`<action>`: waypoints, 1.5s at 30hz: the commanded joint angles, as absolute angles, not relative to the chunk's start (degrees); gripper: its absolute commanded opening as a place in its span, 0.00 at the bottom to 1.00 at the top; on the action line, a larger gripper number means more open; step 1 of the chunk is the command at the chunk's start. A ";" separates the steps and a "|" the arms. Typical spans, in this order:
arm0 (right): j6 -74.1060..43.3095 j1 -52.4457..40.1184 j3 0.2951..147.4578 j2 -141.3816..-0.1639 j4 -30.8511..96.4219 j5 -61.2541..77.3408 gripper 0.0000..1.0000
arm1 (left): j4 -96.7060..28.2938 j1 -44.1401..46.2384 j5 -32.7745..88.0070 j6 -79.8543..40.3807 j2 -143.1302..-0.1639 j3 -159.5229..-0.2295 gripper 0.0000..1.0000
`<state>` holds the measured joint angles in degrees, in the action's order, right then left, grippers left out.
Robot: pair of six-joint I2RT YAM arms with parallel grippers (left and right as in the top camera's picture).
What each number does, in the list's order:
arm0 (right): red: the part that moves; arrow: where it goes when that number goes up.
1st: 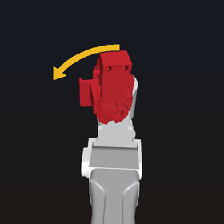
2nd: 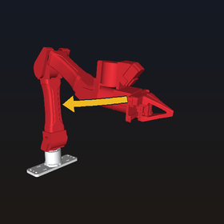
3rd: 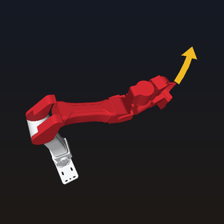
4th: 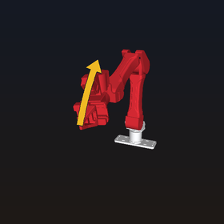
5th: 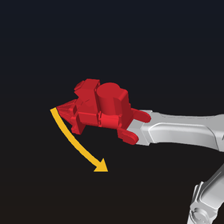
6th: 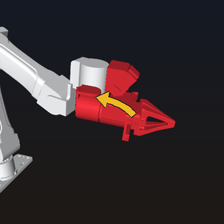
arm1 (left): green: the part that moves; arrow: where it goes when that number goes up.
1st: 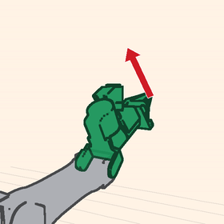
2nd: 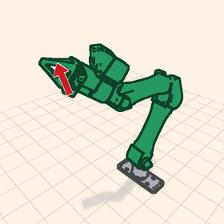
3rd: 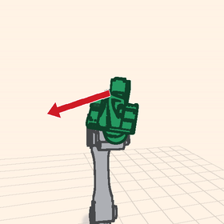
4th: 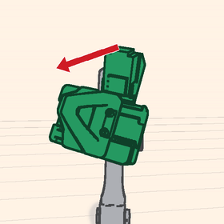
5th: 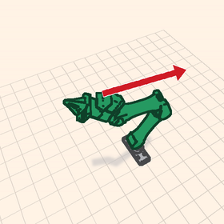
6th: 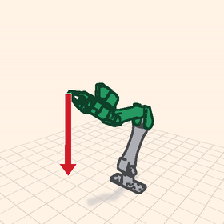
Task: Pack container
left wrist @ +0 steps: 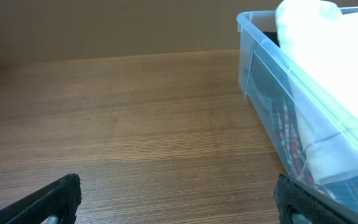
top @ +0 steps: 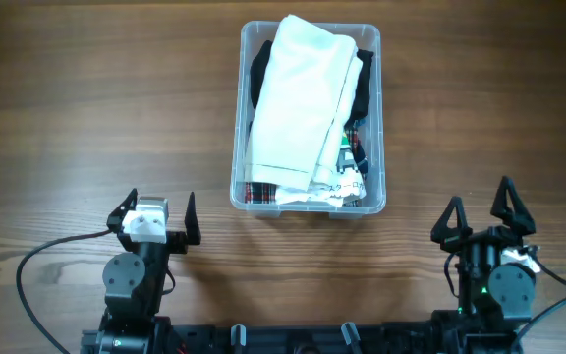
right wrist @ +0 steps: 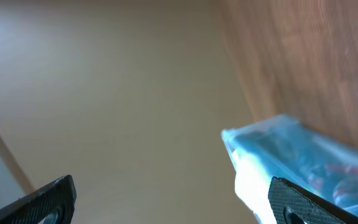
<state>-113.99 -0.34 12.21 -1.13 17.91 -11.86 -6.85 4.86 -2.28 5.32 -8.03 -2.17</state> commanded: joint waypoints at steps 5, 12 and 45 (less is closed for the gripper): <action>-59.02 -0.58 2.09 -0.21 -16.27 -11.42 1.00 | -6.81 4.54 -2.85 6.00 -8.01 -1.69 1.00; 4.16 -0.58 0.30 -0.21 -17.82 8.45 1.00 | -6.81 4.54 -2.85 6.00 -8.01 -1.69 1.00; 25.52 -0.58 0.30 -0.21 -0.80 10.17 1.00 | -6.81 4.54 -2.85 6.00 -8.01 -1.69 1.00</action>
